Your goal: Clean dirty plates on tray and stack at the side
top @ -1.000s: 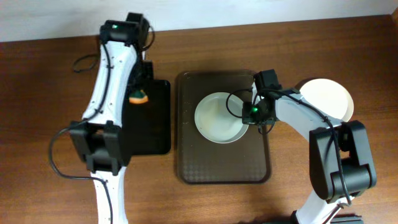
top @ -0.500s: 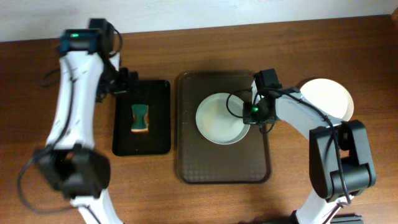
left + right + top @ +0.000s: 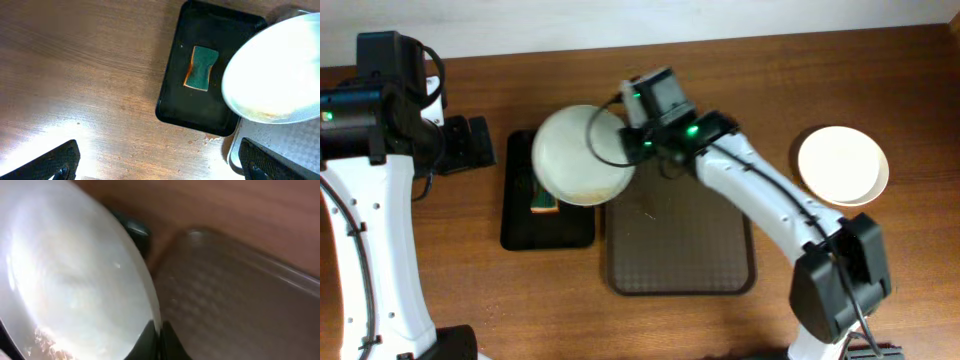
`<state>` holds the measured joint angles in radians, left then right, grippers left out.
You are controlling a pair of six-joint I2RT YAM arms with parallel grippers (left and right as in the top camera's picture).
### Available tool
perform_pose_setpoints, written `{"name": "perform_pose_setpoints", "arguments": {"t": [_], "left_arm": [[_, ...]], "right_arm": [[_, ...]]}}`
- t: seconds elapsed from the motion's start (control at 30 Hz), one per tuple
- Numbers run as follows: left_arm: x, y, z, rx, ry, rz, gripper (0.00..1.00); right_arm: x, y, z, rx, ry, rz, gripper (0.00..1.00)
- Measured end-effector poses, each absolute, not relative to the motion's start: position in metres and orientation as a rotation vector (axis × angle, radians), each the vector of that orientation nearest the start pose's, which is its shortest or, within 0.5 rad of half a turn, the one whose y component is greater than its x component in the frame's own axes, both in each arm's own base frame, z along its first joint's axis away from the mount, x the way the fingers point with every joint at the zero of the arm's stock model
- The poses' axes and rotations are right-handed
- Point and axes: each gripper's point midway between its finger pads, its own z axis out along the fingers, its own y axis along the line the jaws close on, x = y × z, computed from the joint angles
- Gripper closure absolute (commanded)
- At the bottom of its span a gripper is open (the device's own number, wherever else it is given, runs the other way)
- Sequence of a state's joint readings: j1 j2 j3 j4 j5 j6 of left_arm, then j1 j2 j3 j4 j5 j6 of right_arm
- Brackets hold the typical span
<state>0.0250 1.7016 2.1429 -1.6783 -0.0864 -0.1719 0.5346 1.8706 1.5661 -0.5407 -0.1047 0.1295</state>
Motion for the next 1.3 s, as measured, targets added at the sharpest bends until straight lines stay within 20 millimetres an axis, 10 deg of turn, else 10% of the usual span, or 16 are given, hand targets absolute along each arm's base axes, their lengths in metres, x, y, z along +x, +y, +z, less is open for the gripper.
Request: {"name": "perform_pose_setpoints", "arguments": {"t": [0.27, 0.63, 1.3], "left_arm": [[0.329, 0.023, 0.302, -0.296, 2.791, 0.086, 0.00], [0.329, 0.023, 0.302, -0.296, 2.791, 0.086, 0.00], [0.329, 0.023, 0.302, -0.296, 2.791, 0.086, 0.00]], "right_arm": [[0.443, 0.347, 0.195, -0.777, 2.017, 0.143, 0.96], [0.444, 0.334, 0.216, -0.754, 1.902, -0.254, 0.96], [0.448, 0.322, 0.239, -0.719, 1.848, -0.343, 0.96]]}}
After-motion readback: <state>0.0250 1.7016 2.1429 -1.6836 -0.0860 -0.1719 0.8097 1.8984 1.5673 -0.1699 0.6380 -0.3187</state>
